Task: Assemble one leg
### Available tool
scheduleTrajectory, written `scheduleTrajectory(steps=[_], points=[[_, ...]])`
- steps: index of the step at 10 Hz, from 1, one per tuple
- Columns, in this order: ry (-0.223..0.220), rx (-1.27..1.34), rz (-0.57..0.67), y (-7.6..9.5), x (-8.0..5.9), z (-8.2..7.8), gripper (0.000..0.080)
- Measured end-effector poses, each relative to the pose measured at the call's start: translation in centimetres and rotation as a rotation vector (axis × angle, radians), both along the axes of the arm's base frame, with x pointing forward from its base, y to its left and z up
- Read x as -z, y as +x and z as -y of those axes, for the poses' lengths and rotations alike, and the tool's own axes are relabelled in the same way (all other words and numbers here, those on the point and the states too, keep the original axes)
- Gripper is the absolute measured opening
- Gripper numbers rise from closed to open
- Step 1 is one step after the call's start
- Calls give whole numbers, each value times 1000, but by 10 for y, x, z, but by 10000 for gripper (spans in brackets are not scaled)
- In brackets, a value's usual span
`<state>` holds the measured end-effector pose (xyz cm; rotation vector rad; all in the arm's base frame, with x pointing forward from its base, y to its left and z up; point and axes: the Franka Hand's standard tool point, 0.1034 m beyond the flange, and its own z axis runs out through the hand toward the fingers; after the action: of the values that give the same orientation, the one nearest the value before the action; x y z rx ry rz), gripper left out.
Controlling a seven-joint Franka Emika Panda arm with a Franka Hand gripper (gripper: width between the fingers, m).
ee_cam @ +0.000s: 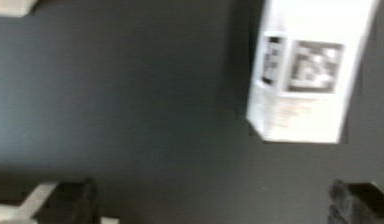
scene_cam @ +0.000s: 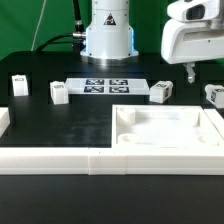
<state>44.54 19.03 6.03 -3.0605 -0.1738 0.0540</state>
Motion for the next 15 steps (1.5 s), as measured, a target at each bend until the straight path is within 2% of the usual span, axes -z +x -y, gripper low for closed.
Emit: scheduleTrajectory(steps=[1, 5, 6, 8, 11, 12, 13, 14, 15], points=[[1, 54, -2, -2, -1, -13, 649], [-16, 31, -57, -6, 0, -10, 649], [-47, 15, -178, -13, -1, -4, 649], [-89, 3, -344, -21, 4, -8, 649], [-148, -7, -587, -26, 13, -12, 649], [-173, -5, -698, -33, 16, -13, 649], [-181, -11, -780, -34, 20, -16, 649], [-185, -18, -817, -34, 28, -21, 649], [-185, -6, -798, -32, 33, -25, 649]])
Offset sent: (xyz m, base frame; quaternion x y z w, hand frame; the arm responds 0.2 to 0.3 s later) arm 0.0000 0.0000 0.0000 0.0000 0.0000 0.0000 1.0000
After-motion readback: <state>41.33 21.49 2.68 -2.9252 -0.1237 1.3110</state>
